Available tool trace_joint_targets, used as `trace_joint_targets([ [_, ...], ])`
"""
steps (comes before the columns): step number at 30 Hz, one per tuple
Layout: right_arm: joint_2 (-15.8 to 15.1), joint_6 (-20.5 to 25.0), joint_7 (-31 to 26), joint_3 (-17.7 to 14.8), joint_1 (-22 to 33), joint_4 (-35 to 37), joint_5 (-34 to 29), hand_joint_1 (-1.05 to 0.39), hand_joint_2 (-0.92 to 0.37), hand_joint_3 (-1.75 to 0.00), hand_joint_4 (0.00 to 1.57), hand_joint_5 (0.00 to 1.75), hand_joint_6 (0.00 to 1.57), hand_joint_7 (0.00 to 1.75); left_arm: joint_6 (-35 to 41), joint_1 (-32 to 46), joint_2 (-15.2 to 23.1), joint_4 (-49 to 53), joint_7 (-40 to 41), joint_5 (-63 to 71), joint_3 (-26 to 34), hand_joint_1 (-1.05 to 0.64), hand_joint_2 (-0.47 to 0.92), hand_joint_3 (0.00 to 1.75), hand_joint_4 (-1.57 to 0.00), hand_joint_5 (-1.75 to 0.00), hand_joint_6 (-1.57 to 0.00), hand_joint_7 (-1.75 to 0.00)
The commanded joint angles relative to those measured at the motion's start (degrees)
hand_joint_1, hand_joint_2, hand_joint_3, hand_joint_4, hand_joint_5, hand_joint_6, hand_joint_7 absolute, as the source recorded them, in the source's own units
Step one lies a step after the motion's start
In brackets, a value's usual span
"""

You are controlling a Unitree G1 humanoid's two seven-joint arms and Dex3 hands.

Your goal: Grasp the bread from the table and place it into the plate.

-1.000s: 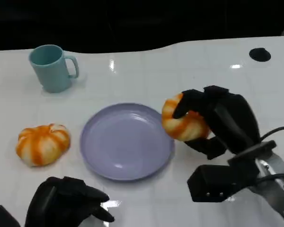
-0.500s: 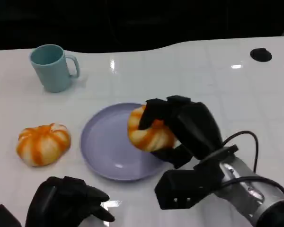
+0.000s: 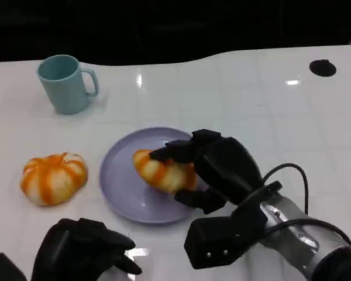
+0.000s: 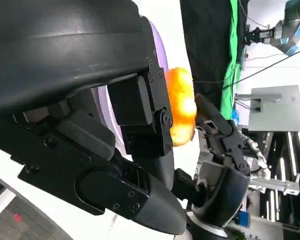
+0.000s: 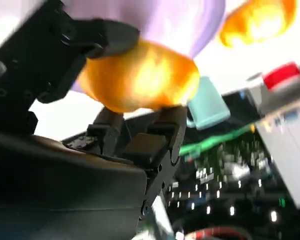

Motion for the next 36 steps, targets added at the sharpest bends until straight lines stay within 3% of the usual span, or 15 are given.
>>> trace_joint_targets([
  [1, -1.56, 2.25, 7.06, 0.11, 0.66, -4.03, 1.32, -0.34, -0.79, -0.19, 0.02, 0.51, 0.39, 0.0, -0.36, 0.3, 0.61, 0.1, 0.32, 0.33, 0.25, -1.05, 0.79, 0.0, -1.57, -0.35, -1.57, -0.11],
  [4, -2.13, 3.67, 10.35, 0.01, 1.48, -6.31, 1.29, -0.39, -0.85, -0.08, 0.0, 0.42, 0.35, 0.0, -0.25, 0.36, 0.59, -0.03, 0.4, 0.39, 0.2, -1.05, 0.79, 0.0, -1.57, -0.35, -1.57, -0.11],
  [12, -3.7, 4.85, 14.69, -1.22, 4.43, -11.78, 2.4, -0.43, -0.88, -0.03, 0.0, 0.34, 0.32, 0.0, -0.36, 0.22, 0.52, 0.29, 0.36, 0.33, 0.25, -1.05, 0.79, 0.0, -1.57, -0.35, -1.57, -0.11],
  [18, -5.92, 3.39, 15.4, -2.35, 7.4, -16.66, 4.21, -0.42, -0.88, -0.01, 0.0, 0.42, 0.33, 0.01, 0.08, 0.44, 0.5, -0.42, 0.59, 0.32, 0.2, -1.05, 0.79, 0.0, -1.57, -0.35, -1.57, -0.11],
  [22, -7.05, 1.3, 14.51, -3.87, 10.08, -19.52, 5.71, -0.38, -0.87, 0.0, 0.0, 0.68, 0.4, 0.02, -0.21, 0.52, 0.52, -0.48, 0.61, 0.51, 0.15, -1.05, 0.79, 0.0, -1.57, -0.35, -1.57, -0.11],
  [26, -7.88, -0.77, 15.79, -6.31, 13.96, -23.15, 10.24, -0.28, -0.87, 0.0, 0.16, 0.78, 0.51, 0.07, -0.81, 0.46, 0.51, -0.17, 0.56, 0.75, 0.13, -1.05, 0.79, 0.0, -1.57, -0.35, -1.57, -0.11],
  [29, -8.11, -3.02, 15.93, -8.07, 16.37, -24.74, 13.6, -0.21, -0.86, 0.0, 0.34, 0.78, 0.64, 0.11, -0.29, 0.6, 0.42, -0.52, 0.54, 0.5, 0.12, -1.05, 0.79, 0.0, -1.57, -0.35, -1.57, -0.11],
  [34, -7.96, -5.76, 17.6, -11.46, 21.31, -27.82, 20.83, -0.07, -0.89, -0.02, 0.71, 0.97, 0.92, 0.24, -0.58, 0.45, 0.34, -0.27, 0.31, 0.34, 0.17, -1.05, 0.79, 0.0, -1.57, -0.35, -1.57, -0.1],
  [35, -8.1, -6.38, 18.13, -11.95, 22.21, -28.24, 22.13, -0.06, -0.9, -0.05, 0.75, 1.02, 0.96, 0.28, -0.53, 0.43, 0.34, -0.28, 0.34, 0.34, 0.17, -1.05, 0.79, 0.0, -1.57, -0.35, -1.57, -0.1],
  [36, -8.18, -6.69, 18.7, -12.36, 22.91, -28.64, 23.14, -0.05, -0.82, -0.26, 0.78, 1.11, 0.96, 0.41, -0.43, 0.44, 0.33, -0.4, 0.42, 0.38, 0.14, -1.05, 0.79, 0.0, -1.57, -0.35, -1.57, -0.1],
])
